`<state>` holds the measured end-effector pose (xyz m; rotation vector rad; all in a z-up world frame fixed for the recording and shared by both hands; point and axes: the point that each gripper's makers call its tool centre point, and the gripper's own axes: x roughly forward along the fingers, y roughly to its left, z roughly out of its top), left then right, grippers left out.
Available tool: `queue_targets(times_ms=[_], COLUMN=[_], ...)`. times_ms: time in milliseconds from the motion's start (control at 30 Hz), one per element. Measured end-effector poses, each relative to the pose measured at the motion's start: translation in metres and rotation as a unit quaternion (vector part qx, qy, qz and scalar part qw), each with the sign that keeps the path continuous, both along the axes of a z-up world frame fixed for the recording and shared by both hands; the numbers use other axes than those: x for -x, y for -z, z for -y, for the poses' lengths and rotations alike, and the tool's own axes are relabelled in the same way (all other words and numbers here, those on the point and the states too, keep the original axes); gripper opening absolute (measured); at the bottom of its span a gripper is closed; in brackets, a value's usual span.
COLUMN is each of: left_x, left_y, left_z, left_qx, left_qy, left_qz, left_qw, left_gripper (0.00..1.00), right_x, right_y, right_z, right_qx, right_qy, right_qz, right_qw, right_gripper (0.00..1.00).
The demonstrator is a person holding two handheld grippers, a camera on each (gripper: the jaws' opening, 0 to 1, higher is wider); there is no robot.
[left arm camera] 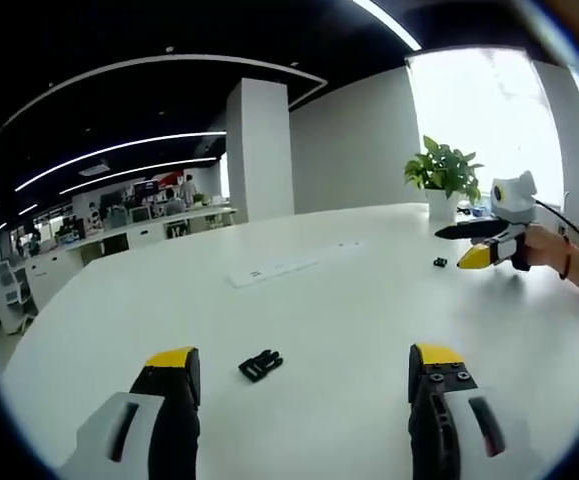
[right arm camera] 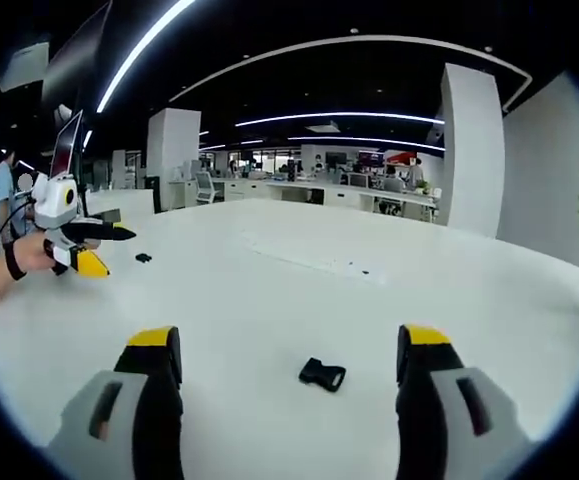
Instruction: Snap the two parts of the plastic buckle together until the buckle closes and remains connected.
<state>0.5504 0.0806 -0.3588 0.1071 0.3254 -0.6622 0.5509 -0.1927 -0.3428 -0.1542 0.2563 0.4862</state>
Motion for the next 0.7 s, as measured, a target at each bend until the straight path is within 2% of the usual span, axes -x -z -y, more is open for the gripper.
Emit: queue_targets(times_ms=[700], left_x=[0.004], left_y=[0.016], left_z=[-0.004], left_qx=[-0.035], left_qy=[-0.003], left_qz=[-0.018], left_qw=[0.9992], left_gripper=[0.87], right_x=[0.004], right_y=[0.021], right_z=[0.004], right_qx=[0.02], right_qy=[-0.001], right_qz=[-0.028], right_qw=[0.9994], right_gripper=[0.87])
